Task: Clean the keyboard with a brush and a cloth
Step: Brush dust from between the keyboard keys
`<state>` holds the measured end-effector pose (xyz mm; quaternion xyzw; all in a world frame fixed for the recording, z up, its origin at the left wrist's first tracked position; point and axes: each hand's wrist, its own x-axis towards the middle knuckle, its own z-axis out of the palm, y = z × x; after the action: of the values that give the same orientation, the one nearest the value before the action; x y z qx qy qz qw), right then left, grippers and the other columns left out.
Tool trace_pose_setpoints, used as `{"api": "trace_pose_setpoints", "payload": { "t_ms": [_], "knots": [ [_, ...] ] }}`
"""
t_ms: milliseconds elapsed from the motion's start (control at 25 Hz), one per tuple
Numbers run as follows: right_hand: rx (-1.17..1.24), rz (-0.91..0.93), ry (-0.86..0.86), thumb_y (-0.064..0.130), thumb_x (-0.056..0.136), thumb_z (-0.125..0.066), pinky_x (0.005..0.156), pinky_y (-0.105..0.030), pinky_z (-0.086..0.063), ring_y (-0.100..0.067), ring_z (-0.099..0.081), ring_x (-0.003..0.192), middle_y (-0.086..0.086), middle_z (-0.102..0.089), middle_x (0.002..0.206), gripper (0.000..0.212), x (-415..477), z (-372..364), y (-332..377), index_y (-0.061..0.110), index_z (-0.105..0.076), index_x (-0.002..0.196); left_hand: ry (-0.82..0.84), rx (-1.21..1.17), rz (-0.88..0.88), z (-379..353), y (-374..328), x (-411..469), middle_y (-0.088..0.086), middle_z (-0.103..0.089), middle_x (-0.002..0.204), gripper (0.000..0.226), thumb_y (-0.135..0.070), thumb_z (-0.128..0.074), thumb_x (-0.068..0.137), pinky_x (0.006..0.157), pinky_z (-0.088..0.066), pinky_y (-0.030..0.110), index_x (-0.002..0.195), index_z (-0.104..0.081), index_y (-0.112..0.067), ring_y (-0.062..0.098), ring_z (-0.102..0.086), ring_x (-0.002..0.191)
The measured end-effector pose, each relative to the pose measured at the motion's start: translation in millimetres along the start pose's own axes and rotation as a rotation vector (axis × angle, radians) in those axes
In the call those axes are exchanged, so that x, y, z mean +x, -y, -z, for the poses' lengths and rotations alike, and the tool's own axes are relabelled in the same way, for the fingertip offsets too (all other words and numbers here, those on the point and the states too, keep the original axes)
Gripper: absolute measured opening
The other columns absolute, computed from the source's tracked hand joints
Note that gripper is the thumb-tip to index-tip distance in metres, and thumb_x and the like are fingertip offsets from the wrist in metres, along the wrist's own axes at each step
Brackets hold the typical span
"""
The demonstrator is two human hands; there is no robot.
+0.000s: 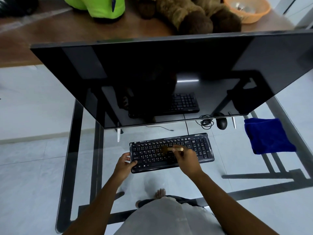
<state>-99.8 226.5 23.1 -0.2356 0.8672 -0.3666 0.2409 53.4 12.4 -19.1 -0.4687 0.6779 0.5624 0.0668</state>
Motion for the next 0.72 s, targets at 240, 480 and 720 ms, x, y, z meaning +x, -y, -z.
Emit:
{"api": "trace_pose_setpoints", "payload": {
  "t_ms": [240, 480, 720],
  "knots": [
    [-0.005, 0.002, 0.041, 0.024, 0.095, -0.059, 0.051, -0.01, -0.04, 0.001, -0.057, 0.054, 0.021, -0.064, 0.071, 0.019, -11, 5, 2, 0.019, -0.072, 0.107, -0.006, -0.01, -0.004, 0, -1, -1, 0.009, -0.055, 0.109, 0.036, -0.01, -0.067, 0.086, 0.06, -0.043, 0.021, 0.117, -0.051, -0.018, 0.01, -0.054, 0.077],
    [-0.006, 0.019, 0.063, 0.025, 0.094, -0.059, 0.054, -0.005, -0.037, 0.007, -0.056, 0.057, 0.017, -0.065, 0.086, 0.021, -20, 6, 0, 0.017, -0.071, 0.11, -0.002, -0.008, 0.004, 0, -2, -2, 0.007, -0.054, 0.108, 0.041, -0.009, -0.065, 0.087, 0.061, -0.043, 0.021, 0.125, -0.051, -0.012, 0.01, -0.054, 0.077],
    [-0.013, -0.008, 0.058, 0.02, 0.094, -0.061, 0.054, -0.005, -0.038, 0.011, -0.056, 0.058, 0.022, -0.063, 0.079, 0.02, -30, 7, -7, 0.015, -0.072, 0.109, -0.008, 0.003, 0.002, -1, -2, -2, 0.007, -0.054, 0.108, 0.042, -0.011, -0.065, 0.087, 0.061, -0.043, 0.021, 0.126, -0.05, -0.012, 0.011, -0.054, 0.077]
  ]
}}
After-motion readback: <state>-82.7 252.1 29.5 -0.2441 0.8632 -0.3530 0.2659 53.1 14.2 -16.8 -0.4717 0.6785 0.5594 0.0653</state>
